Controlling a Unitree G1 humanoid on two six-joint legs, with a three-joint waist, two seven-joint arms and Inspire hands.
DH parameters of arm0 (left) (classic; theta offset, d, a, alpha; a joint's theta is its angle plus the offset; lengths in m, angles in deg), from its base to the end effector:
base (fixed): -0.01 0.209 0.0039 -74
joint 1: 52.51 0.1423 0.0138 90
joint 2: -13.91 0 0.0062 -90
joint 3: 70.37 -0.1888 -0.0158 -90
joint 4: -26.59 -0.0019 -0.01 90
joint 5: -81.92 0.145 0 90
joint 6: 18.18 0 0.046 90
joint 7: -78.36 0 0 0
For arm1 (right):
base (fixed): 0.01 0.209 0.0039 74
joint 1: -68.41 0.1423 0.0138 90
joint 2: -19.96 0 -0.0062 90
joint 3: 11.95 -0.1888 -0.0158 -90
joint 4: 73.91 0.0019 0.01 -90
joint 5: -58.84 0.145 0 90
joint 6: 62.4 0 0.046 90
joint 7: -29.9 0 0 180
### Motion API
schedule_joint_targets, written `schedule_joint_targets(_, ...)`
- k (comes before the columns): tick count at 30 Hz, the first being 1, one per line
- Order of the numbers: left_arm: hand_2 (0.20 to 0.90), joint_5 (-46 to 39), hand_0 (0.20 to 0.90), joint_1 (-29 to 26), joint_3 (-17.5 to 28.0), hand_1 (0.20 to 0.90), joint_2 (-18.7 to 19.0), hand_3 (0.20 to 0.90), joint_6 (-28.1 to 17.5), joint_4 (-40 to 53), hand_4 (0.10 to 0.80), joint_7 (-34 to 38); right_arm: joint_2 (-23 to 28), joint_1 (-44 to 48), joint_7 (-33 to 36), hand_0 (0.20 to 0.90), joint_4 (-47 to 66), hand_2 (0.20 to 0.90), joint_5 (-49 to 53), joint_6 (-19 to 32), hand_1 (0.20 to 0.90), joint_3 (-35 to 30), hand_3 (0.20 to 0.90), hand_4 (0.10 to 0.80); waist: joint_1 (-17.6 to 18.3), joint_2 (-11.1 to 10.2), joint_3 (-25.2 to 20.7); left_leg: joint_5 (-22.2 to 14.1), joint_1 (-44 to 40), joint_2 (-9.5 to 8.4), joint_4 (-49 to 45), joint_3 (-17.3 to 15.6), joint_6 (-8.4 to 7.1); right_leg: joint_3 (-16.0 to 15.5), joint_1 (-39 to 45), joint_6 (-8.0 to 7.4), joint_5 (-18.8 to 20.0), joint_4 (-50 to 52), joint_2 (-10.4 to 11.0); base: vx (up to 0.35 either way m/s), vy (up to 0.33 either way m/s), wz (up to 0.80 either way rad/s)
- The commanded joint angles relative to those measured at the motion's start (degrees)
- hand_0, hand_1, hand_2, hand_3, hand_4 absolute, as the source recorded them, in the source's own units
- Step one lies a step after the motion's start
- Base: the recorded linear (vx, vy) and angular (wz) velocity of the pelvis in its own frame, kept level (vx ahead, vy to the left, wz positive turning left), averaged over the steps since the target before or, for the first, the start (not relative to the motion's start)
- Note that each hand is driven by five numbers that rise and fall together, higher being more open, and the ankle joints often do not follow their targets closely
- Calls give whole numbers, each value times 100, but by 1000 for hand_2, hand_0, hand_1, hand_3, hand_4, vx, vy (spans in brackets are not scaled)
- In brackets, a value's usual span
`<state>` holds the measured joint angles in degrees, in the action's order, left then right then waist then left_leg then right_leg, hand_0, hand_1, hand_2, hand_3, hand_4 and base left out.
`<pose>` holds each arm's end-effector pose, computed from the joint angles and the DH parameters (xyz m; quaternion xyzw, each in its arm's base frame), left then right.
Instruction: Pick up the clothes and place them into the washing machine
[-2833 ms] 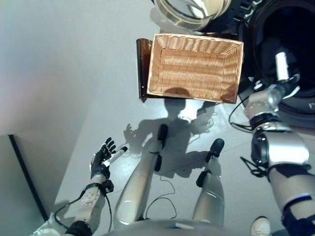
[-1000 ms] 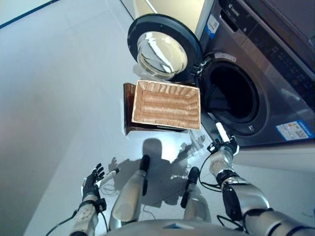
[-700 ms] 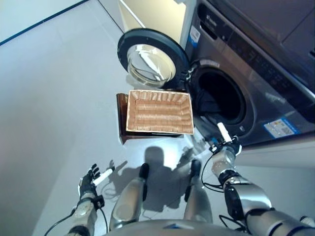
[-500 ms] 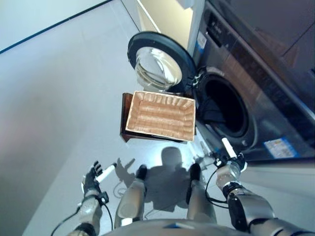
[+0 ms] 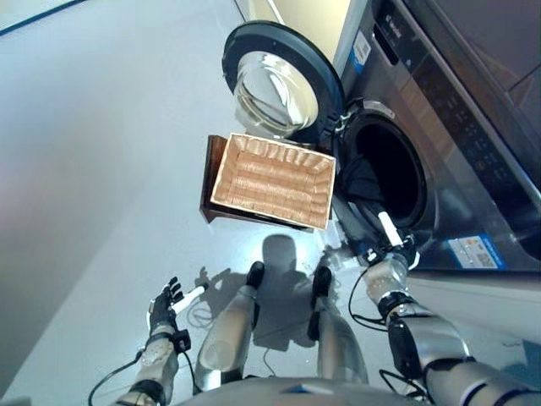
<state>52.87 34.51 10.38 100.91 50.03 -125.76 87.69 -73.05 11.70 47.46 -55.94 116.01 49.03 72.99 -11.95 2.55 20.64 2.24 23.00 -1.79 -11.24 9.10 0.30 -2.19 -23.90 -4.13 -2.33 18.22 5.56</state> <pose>0.1303 0.2173 -0.1032 -0.0287 0.3169 0.2011 0.9264 0.2734 -0.2230 -0.0190 0.3156 0.1481 -0.4035 0.8460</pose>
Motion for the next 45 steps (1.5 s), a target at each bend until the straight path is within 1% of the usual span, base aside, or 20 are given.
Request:
schedule_joint_targets(1,900,-69,900,37,142,900,263,900,-328,109,800,213,391,307,13,900,286,900,203,517,900,17,900,800,-188,14,-109,405,299,68,138,21,-228,12,319,-149,312,-606,140,38,50,-14)
schedule_joint_targets(4,900,-116,900,18,133,900,276,900,-371,190,800,251,414,435,37,900,206,900,389,594,900,-115,900,800,-246,-18,-49,369,379,48,88,35,-206,-30,252,-158,332,-614,182,13,17,-11)
schedule_joint_targets(5,900,-167,900,18,154,900,299,900,-421,320,800,292,433,546,103,900,265,900,581,700,900,-267,900,800,-301,-50,71,343,484,39,60,42,-202,-108,180,-170,349,-627,224,-19,-8,11)
schedule_joint_targets(11,900,-191,900,88,72,900,337,900,-418,478,800,312,563,849,214,900,222,900,907,836,900,-472,900,800,-465,-137,238,214,809,-35,-96,119,-187,-309,-33,-207,319,-578,304,-4,1,14)
schedule_joint_targets(12,900,-188,900,95,48,900,349,900,-425,489,800,322,580,918,232,900,226,900,958,863,900,-490,900,800,-485,-140,278,250,873,-49,-112,126,-188,-335,-95,-214,372,-568,309,-38,25,11)
schedule_joint_targets(15,900,-203,900,108,12,900,408,900,-419,603,800,353,573,1192,280,900,300,900,1040,944,900,-491,900,800,-654,-252,432,88,1140,-54,-414,16,-161,-632,-349,-283,353,-278,400,-25,28,5)
schedule_joint_targets(16,900,-203,900,104,12,900,411,900,-415,606,800,355,574,1203,286,900,295,900,1034,942,900,-495,900,800,-663,-259,434,18,1153,-55,-472,7,-157,-621,-360,-291,301,-232,403,-24,34,-5)
schedule_joint_targets(17,900,-190,900,101,-12,900,421,900,-412,634,800,351,571,1260,308,900,300,900,1029,959,900,-493,900,800,-708,-268,495,-23,1239,-51,-589,-40,-138,-753,-436,-317,355,-137,479,-19,32,-9)
schedule_joint_targets(18,900,-204,900,91,-58,900,449,900,-418,714,800,351,586,1343,325,900,283,900,1079,973,900,-507,900,800,-749,-264,562,-147,1340,-53,-789,-80,-121,-838,-531,-343,352,-10,542,-39,27,-18)
schedule_joint_targets(21,900,-227,900,82,-164,900,499,900,-446,944,800,367,654,1546,377,900,256,900,1155,1036,900,-515,900,800,-794,-205,646,-307,1568,-116,-1179,-77,-78,-905,-718,-342,336,204,559,-3,7,-11)
schedule_joint_targets(24,900,-192,900,153,-257,900,566,900,-481,1330,800,404,748,1653,402,900,257,900,1243,1063,900,-549,900,800,-817,-126,686,-403,1829,-161,-1438,-56,-98,-988,-935,-289,144,435,568,-1,22,21)
schedule_joint_targets(29,900,-199,900,185,-330,900,675,900,-533,1844,800,460,980,1816,516,900,172,900,1386,1107,900,-690,900,800,-850,-67,735,-490,2224,-188,-1677,-45,-123,-1054,-1285,-276,-39,754,580,14,-6,20)
schedule_joint_targets(30,900,-206,900,182,-327,900,682,900,-535,1920,800,494,1003,1827,526,900,158,900,1416,1148,900,-713,900,800,-860,-52,712,-657,2238,-209,-1737,-7,-126,-1012,-1312,-306,-200,862,560,1,-5,13)
schedule_joint_targets(31,900,-203,900,189,-330,900,687,900,-532,1935,800,500,1001,1824,527,900,161,900,1418,1154,900,-716,900,800,-868,-38,739,-519,2312,-212,-1750,-28,-122,-1064,-1374,-263,-101,871,581,3,-15,14)
schedule_joint_targets(35,900,-175,900,278,-263,900,771,900,-564,2300,800,605,1248,1948,603,900,123,900,1513,1206,900,-805,900,800,-933,-15,717,-585,2575,-251,-1904,-6,-120,-1096,-1633,-247,-234,1128,619,1,-19,23)
schedule_joint_targets(36,900,-181,900,293,-246,900,778,900,-582,2303,800,642,1249,1991,659,900,137,900,1521,1266,900,-797,900,800,-938,-23,689,-760,2564,-261,-1944,24,-125,-1038,-1643,-285,-396,1209,602,96,-30,17)
schedule_joint_targets(37,900,-152,900,321,-247,900,789,900,-579,2381,800,673,1296,2032,687,900,146,900,1548,1268,900,-832,900,800,-942,-18,695,-781,2624,-274,-1985,32,-127,-1039,-1716,-278,-437,1289,609,96,-35,19)
schedule_joint_targets(41,900,-96,900,350,-217,900,814,900,-600,2510,800,779,1575,2087,787,900,114,900,1529,1327,900,-896,900,800,-939,49,710,-780,2867,-345,-2086,57,-134,-1039,-1969,-259,-525,1508,648,-7,-10,9)
schedule_joint_targets(42,900,-77,900,354,-244,900,824,900,-603,2546,800,773,1738,2149,823,900,116,900,1488,1329,900,-901,900,800,-912,75,728,-785,2923,-357,-2087,53,-138,-1042,-2032,-266,-528,1515,674,3,5,13)
schedule_joint_targets(45,900,-63,900,362,-276,900,810,900,-616,2548,800,789,1887,2209,895,900,88,900,1402,1312,900,-873,900,800,-897,121,724,-768,2998,-373,-2039,58,-133,-1049,-2122,-268,-542,1530,703,11,23,13)
